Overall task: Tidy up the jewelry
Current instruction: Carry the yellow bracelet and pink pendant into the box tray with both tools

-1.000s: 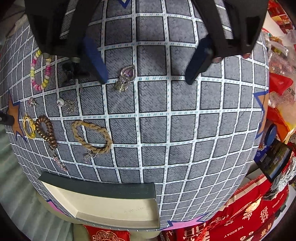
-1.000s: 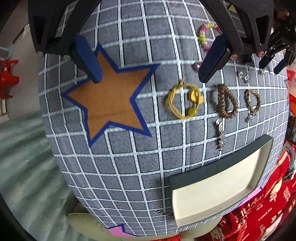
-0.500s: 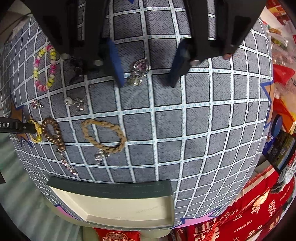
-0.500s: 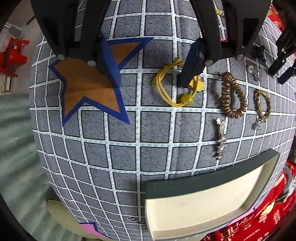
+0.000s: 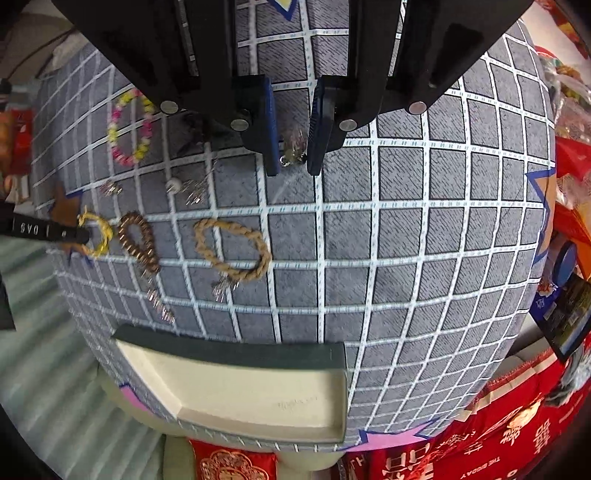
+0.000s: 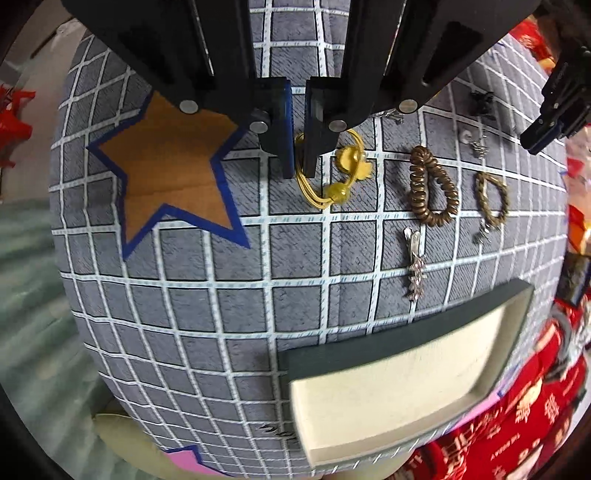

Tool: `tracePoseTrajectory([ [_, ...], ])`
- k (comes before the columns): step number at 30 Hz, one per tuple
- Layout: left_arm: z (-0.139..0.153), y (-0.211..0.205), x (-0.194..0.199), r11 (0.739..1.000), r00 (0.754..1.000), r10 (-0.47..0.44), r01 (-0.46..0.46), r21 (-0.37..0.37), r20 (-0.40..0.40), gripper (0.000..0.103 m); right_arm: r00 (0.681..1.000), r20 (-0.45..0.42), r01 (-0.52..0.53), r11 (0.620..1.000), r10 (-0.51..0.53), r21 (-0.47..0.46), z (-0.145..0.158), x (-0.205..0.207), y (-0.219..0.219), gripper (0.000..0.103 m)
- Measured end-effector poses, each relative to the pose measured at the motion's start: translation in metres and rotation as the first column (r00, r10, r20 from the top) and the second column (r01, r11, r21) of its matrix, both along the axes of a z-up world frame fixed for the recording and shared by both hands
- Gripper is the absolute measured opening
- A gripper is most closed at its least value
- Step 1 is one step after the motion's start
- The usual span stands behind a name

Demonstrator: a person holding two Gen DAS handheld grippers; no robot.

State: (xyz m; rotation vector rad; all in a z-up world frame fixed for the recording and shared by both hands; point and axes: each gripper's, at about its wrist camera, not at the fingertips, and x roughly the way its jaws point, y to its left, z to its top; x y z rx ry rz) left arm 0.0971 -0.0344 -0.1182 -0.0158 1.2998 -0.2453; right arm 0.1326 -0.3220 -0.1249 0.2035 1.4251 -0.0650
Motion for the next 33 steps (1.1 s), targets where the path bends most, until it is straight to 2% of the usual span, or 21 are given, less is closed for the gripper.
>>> tracePoseTrajectory([
  [5,0.024,0.002,0.022,0.998,0.999,0.034,-0.033,-0.061,0.013,0.009,0.999,0.029,0.015,0.999,-0.016,0.039,0.022,0.008,0.000,0.005],
  [10,0.040,-0.003,0.041,0.997,0.998,0.031,-0.028,-0.070,0.050,0.009,0.997,0.076,0.004,0.998,-0.009,0.068,0.045,0.030,0.001,0.005],
  [11,0.041,0.008,0.034,0.997,0.998,0.030,-0.026,-0.069,0.053,0.009,0.996,0.083,0.001,0.997,-0.007,0.077,0.052,0.035,0.008,0.005],
  [15,0.031,0.006,0.035,0.999,0.999,0.026,-0.027,0.042,0.032,0.009,0.996,0.087,-0.008,0.994,-0.001,0.106,0.056,0.044,0.011,0.005],
  [18,0.013,0.022,0.023,0.999,0.998,0.034,-0.033,0.011,-0.045,0.009,0.997,0.073,-0.014,0.992,0.005,0.125,0.045,0.035,0.000,0.005],
  [21,0.006,0.024,0.012,0.999,0.999,0.037,-0.035,0.037,-0.040,0.010,0.998,0.064,-0.020,0.990,0.011,0.141,0.045,0.026,-0.004,0.005],
  [22,0.002,0.024,0.011,0.999,0.998,0.033,-0.031,0.044,-0.048,0.014,0.998,0.063,-0.021,0.989,0.012,0.144,0.045,0.016,-0.007,0.005],
  [23,0.000,0.024,0.011,0.999,0.998,0.032,-0.029,0.045,-0.058,0.055,0.998,0.059,-0.022,0.989,0.013,0.147,0.043,0.017,-0.004,0.005],
  [24,-0.003,0.025,0.009,0.998,0.997,0.040,-0.036,0.057,-0.065,0.103,0.998,0.056,-0.022,0.988,0.014,0.150,0.042,0.017,-0.002,0.005],
  [25,-0.002,0.026,0.008,0.995,0.998,0.056,-0.052,0.086,-0.040,0.103,0.998,0.053,-0.022,0.988,0.015,0.152,0.041,0.016,-0.002,0.005],
  [29,-0.010,0.023,0.005,0.994,0.999,0.039,-0.035,0.107,-0.035,0.103,0.999,0.047,-0.018,0.988,0.011,0.156,0.038,0.015,0.002,0.005],
  [31,-0.015,0.018,0.006,0.987,1.000,0.023,-0.019,0.161,-0.019,0.103,0.999,0.046,-0.018,0.988,0.011,0.156,0.038,0.013,0.001,0.005],
  [33,-0.019,0.014,0.011,0.985,1.000,0.001,0.001,0.172,-0.015,0.103,0.999,0.046,-0.018,0.988,0.011,0.156,0.039,0.012,0.001,0.005],
])
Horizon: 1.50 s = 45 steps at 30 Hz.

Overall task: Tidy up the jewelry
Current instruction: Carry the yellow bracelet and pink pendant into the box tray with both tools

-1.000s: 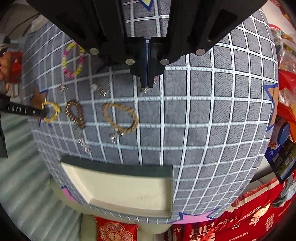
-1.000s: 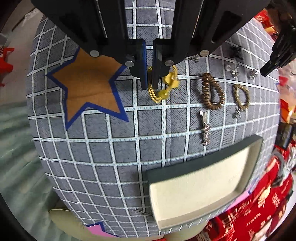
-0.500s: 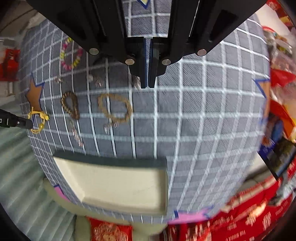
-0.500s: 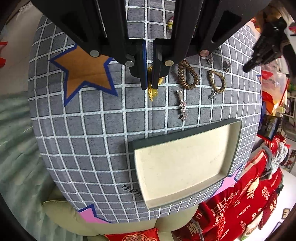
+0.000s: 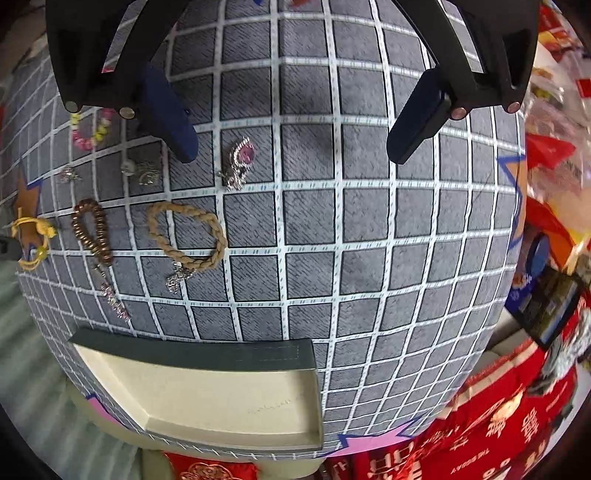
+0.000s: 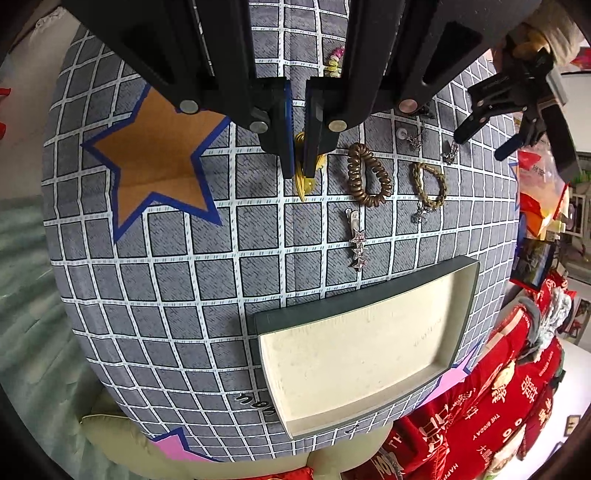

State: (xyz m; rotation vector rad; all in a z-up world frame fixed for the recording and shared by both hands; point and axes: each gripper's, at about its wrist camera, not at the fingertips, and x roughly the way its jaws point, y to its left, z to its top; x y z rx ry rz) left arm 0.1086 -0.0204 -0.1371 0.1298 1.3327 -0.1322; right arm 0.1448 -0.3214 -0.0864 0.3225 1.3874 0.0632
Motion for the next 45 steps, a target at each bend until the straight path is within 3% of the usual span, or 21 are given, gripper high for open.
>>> tracePoseTrajectory([
  [2,-0.006,-0.008,0.010,1.000,1.000,-0.014,0.014,-0.005,-0.012,0.103,1.000,0.000,-0.001,1.000,0.001,0.000,0.000,0.000,0.000,0.005],
  [5,-0.018,-0.017,0.017,0.999,0.998,-0.049,0.048,-0.026,-0.049,0.082,1.000,0.000,-0.001,1.000,0.001,0.000,0.000,0.000,0.001,0.005],
  [7,-0.020,-0.018,0.021,0.998,0.997,-0.060,0.059,-0.038,-0.044,0.075,1.000,0.001,-0.001,1.000,0.001,0.001,0.000,0.000,0.000,0.005],
  [10,-0.019,-0.024,0.020,0.996,0.996,-0.084,0.083,-0.045,-0.021,0.047,1.000,0.002,0.001,1.000,-0.001,0.006,0.001,-0.001,-0.001,0.005],
  [11,-0.019,-0.026,0.022,0.994,0.995,-0.097,0.096,-0.052,-0.015,0.027,1.000,0.003,0.000,1.000,0.000,0.007,0.001,-0.001,-0.001,0.005],
  [12,-0.018,-0.027,0.022,0.993,0.995,-0.102,0.101,-0.056,-0.018,0.022,1.000,0.005,-0.002,1.000,0.002,0.009,0.002,-0.001,-0.001,0.005],
  [20,0.006,-0.013,0.030,0.986,0.999,-0.023,0.018,-0.166,-0.028,0.022,0.999,0.040,-0.013,0.999,0.011,0.043,0.017,0.013,0.000,0.005],
  [28,0.064,-0.034,0.092,0.975,0.997,-0.024,0.039,-0.217,0.071,0.022,0.995,0.096,-0.023,0.996,0.015,0.083,0.038,0.052,-0.007,0.005],
  [34,0.086,-0.055,0.119,0.968,0.991,-0.026,0.057,-0.243,0.128,0.022,0.990,0.138,-0.047,0.995,0.034,0.089,0.048,0.098,-0.008,0.005],
  [39,0.088,-0.075,0.149,0.969,0.990,-0.011,0.046,-0.242,0.143,0.022,0.986,0.159,-0.077,0.991,0.059,0.110,0.046,0.138,-0.003,0.004],
  [45,0.058,-0.086,0.195,0.975,0.990,0.068,-0.040,-0.217,0.121,0.022,0.983,0.165,-0.102,0.986,0.080,0.129,0.024,0.183,0.005,0.004],
])
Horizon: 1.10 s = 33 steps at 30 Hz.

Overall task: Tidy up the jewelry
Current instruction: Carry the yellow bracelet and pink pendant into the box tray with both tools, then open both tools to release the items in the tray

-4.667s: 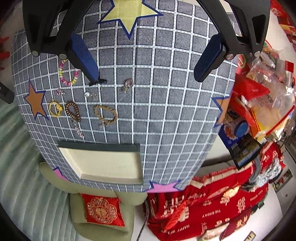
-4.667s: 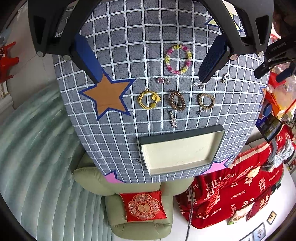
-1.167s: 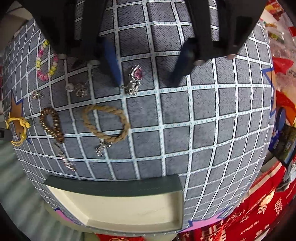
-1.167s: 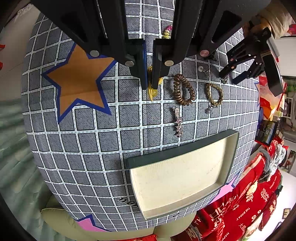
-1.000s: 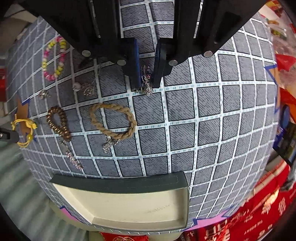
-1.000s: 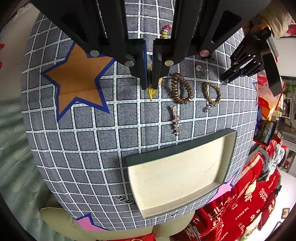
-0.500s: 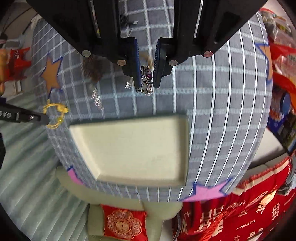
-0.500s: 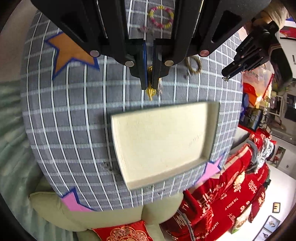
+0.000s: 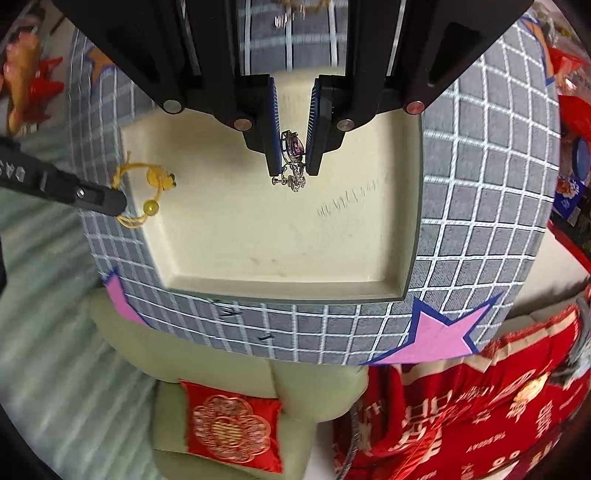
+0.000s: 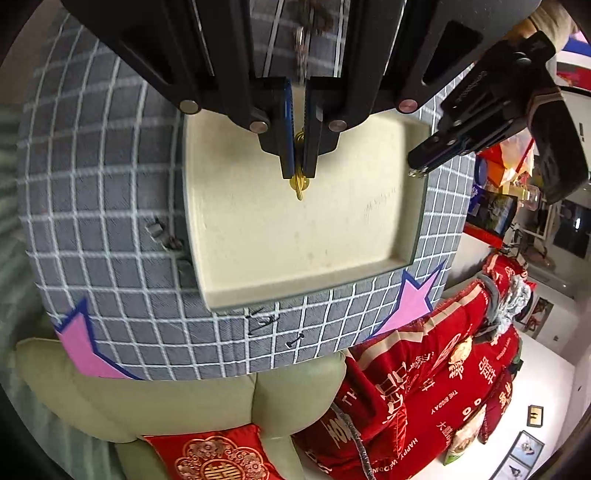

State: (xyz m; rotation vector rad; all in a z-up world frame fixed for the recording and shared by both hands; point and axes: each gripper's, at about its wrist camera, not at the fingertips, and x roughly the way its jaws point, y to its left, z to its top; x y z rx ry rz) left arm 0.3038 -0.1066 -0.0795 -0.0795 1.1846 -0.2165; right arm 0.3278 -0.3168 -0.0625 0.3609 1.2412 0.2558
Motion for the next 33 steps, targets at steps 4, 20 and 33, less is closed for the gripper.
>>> tracePoseTrajectory([
  [4,-0.021,-0.007,0.023,0.999,0.999,0.040,-0.039,0.031,-0.008,0.022,1.000,0.000,-0.015,1.000,0.015,0.014,-0.018,0.024,0.004,0.004],
  [20,-0.062,-0.034,0.054,0.985,1.000,0.029,-0.029,0.171,0.003,0.022,0.998,-0.053,-0.023,0.999,0.021,-0.041,-0.072,0.052,-0.005,0.005],
  [33,-0.060,-0.041,0.053,0.978,1.000,0.025,-0.021,0.209,-0.015,0.023,0.997,-0.067,-0.044,0.994,0.038,-0.095,-0.077,0.050,-0.003,0.065],
])
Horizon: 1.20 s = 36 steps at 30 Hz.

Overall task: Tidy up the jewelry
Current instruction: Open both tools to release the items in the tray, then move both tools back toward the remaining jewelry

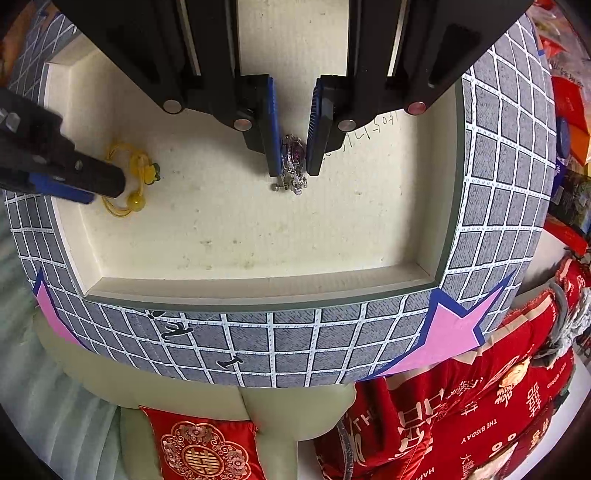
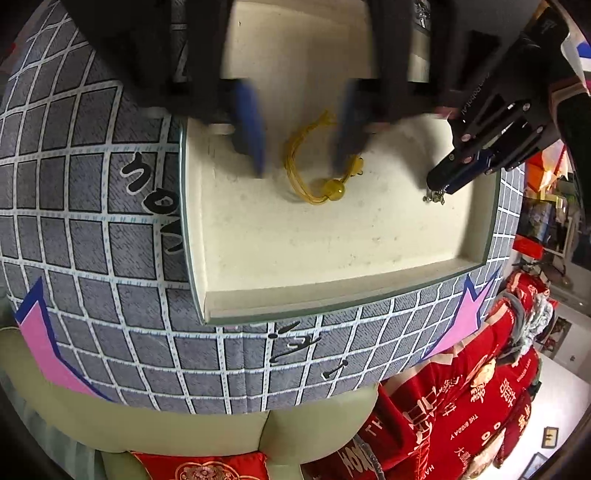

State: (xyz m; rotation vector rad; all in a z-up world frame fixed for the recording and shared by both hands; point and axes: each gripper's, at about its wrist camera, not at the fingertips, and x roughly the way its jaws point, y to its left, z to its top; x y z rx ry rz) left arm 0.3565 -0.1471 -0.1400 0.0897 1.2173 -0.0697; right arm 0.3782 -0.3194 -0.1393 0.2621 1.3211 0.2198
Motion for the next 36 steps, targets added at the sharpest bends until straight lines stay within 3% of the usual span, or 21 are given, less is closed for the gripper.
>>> tracePoseTrajectory([
  [4,0.003,0.001,0.000,1.000,1.000,-0.001,0.001,-0.008,0.001,0.024,0.999,0.024,0.026,0.999,-0.027,0.036,0.009,0.001,-0.004,0.065],
  [5,0.003,0.001,0.000,1.000,1.000,0.000,0.000,-0.009,0.001,0.058,0.999,0.031,0.035,0.998,-0.037,0.052,0.013,0.002,-0.006,0.065],
  [6,0.006,0.002,0.000,1.000,1.000,0.004,-0.004,-0.008,0.005,0.103,0.998,0.041,0.045,0.997,-0.047,0.063,0.017,0.002,-0.008,0.065],
  [8,0.017,0.003,-0.004,1.000,0.997,0.025,-0.026,0.006,0.067,0.103,0.997,0.055,0.057,0.996,-0.061,0.075,0.023,0.002,-0.010,0.065],
  [12,0.029,0.003,-0.003,1.000,0.997,0.016,-0.016,-0.009,0.070,0.103,0.994,0.070,0.079,0.992,-0.086,0.097,0.036,0.000,-0.015,0.066],
  [14,0.038,0.004,-0.007,1.000,0.996,0.011,-0.010,-0.013,0.091,0.103,0.993,0.071,0.088,0.990,-0.096,0.111,0.041,-0.003,-0.017,0.072],
  [15,0.041,0.006,-0.009,1.000,0.995,0.007,-0.005,-0.014,0.099,0.103,0.992,0.075,0.095,0.988,-0.105,0.122,0.045,-0.006,-0.018,0.082],
  [18,0.055,0.011,-0.019,1.000,0.993,-0.017,0.019,-0.024,0.113,0.103,0.988,0.083,0.114,0.983,-0.127,0.145,0.054,-0.016,-0.022,0.084],
  [21,0.064,0.022,-0.031,0.999,0.995,-0.021,0.025,-0.047,0.095,0.103,0.984,0.085,0.141,0.975,-0.158,0.174,0.064,-0.028,-0.027,0.102],
  [27,0.077,0.039,-0.068,0.998,0.996,-0.025,0.029,-0.047,0.088,0.103,0.972,0.126,0.170,0.966,-0.197,0.193,0.085,-0.060,-0.034,0.103],
  [36,0.084,0.058,-0.150,0.997,0.995,-0.071,0.073,-0.027,0.070,0.103,0.973,0.149,0.159,0.980,-0.176,0.120,0.108,-0.115,-0.027,0.103],
])
